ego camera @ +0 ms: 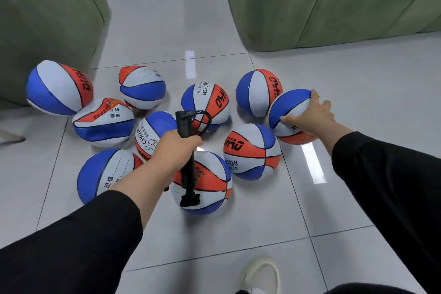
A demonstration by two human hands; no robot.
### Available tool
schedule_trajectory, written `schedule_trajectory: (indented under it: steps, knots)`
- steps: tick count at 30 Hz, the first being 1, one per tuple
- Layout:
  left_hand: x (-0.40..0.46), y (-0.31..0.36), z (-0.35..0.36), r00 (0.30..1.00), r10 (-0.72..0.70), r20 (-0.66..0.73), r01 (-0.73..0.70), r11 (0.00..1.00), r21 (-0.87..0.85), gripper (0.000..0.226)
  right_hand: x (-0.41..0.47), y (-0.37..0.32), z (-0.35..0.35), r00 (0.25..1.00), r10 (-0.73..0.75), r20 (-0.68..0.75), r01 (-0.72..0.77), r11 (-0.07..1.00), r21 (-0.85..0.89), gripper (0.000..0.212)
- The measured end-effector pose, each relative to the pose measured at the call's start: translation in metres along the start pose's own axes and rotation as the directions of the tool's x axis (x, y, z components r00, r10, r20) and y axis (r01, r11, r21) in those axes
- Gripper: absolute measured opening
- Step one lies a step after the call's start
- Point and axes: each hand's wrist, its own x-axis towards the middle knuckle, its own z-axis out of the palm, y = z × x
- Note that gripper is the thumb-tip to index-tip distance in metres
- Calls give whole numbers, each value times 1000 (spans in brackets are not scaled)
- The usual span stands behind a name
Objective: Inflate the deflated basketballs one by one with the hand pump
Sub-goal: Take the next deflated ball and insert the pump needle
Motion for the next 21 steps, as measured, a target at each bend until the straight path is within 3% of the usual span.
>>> schedule_trajectory:
  steps: [3, 8, 13, 17, 21]
  knots:
    - [0, -16, -4, 996, -91, -2, 91, 995, -36, 16, 9, 18, 7, 995, 49, 82, -50, 999, 1, 125]
    - [-6, -44, -1, 982, -188, 33, 191, 974, -124, 17, 8, 21, 9, 995, -9, 97, 13, 999, -41, 110]
    - [-13, -45, 14, 986, -164, -8, 157, 952, -263, 18, -5, 8, 20, 981, -188, 55, 195, 963, -188, 109]
    - [-16, -47, 18, 968, -243, -57, 201, 895, -399, 23, -22, 0, 29, 944, -301, 133, 328, 892, -312, 115]
    - [-17, -52, 21, 957, -282, -74, 213, 850, -483, 23, -30, -3, 38, 912, -333, 238, 394, 873, -287, 122]
